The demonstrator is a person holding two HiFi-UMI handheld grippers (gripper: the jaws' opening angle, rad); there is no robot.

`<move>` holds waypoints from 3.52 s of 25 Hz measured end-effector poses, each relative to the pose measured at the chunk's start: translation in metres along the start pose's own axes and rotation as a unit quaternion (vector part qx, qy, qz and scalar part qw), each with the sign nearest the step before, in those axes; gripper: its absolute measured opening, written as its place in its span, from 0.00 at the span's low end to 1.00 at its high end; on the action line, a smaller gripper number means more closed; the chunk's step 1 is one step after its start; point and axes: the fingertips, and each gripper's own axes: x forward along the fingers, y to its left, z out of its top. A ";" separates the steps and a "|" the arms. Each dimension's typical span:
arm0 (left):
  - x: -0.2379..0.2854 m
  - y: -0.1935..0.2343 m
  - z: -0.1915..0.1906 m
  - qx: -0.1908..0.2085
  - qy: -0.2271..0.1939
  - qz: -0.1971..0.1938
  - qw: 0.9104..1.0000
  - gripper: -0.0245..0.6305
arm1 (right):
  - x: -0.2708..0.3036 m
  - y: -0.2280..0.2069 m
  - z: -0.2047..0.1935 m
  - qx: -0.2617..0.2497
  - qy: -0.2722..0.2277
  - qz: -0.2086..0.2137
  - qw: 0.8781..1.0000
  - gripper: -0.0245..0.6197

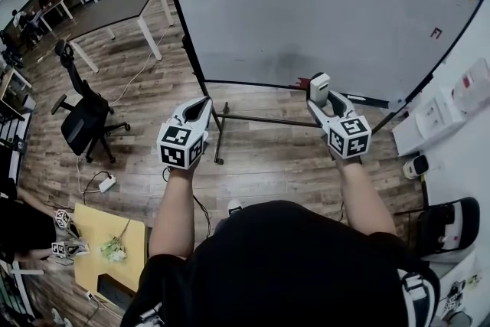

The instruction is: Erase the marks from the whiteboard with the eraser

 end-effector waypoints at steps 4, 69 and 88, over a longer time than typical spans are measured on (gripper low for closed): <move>0.004 0.010 -0.005 -0.002 0.001 -0.002 1.000 0.05 | 0.012 0.005 -0.004 0.000 0.007 0.001 1.000 0.42; 0.083 0.221 -0.095 -0.038 0.056 -0.074 0.995 0.05 | 0.237 0.080 -0.027 0.016 0.096 -0.029 0.995 0.42; 0.085 0.227 -0.104 -0.038 0.062 -0.080 0.994 0.05 | 0.239 0.083 -0.037 0.014 0.105 -0.038 0.994 0.42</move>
